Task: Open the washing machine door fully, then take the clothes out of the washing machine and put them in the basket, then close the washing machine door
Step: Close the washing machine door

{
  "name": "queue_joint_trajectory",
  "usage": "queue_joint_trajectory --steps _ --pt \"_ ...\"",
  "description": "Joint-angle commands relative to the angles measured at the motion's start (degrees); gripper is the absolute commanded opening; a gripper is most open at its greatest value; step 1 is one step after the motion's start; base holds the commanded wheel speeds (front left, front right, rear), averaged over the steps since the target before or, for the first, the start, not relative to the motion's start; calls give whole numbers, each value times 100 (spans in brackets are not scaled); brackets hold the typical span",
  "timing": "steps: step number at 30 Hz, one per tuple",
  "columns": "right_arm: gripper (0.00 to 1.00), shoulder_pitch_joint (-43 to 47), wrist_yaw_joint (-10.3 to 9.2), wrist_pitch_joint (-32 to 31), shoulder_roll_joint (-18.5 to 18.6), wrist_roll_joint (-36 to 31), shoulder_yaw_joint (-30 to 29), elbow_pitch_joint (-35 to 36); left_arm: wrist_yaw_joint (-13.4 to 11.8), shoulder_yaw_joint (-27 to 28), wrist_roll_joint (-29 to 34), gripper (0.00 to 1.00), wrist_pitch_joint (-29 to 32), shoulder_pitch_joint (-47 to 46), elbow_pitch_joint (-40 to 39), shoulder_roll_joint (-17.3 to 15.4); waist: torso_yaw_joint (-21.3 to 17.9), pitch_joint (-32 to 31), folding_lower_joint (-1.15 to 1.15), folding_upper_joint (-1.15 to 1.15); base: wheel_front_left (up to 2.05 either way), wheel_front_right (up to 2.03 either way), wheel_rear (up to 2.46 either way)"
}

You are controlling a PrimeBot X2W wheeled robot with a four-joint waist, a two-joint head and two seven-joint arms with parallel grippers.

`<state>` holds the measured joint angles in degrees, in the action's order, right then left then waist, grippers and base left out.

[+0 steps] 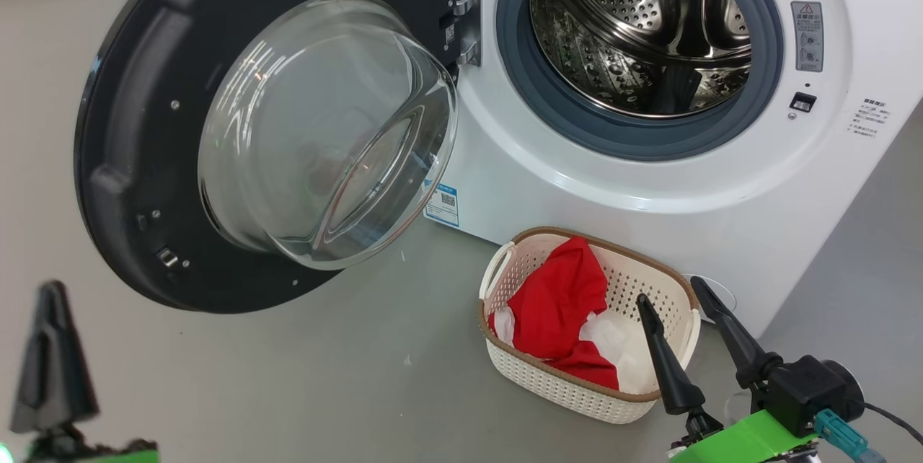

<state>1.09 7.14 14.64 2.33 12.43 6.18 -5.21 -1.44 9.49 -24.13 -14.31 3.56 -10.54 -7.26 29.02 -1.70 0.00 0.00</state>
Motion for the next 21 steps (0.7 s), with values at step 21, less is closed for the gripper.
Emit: queue_joint_trajectory --steps 21 --pt "100 269 35 36 54 -116 -10 129 215 1870 -3875 0 1434 -3451 2279 -839 -369 -184 0 0 0 0 0"
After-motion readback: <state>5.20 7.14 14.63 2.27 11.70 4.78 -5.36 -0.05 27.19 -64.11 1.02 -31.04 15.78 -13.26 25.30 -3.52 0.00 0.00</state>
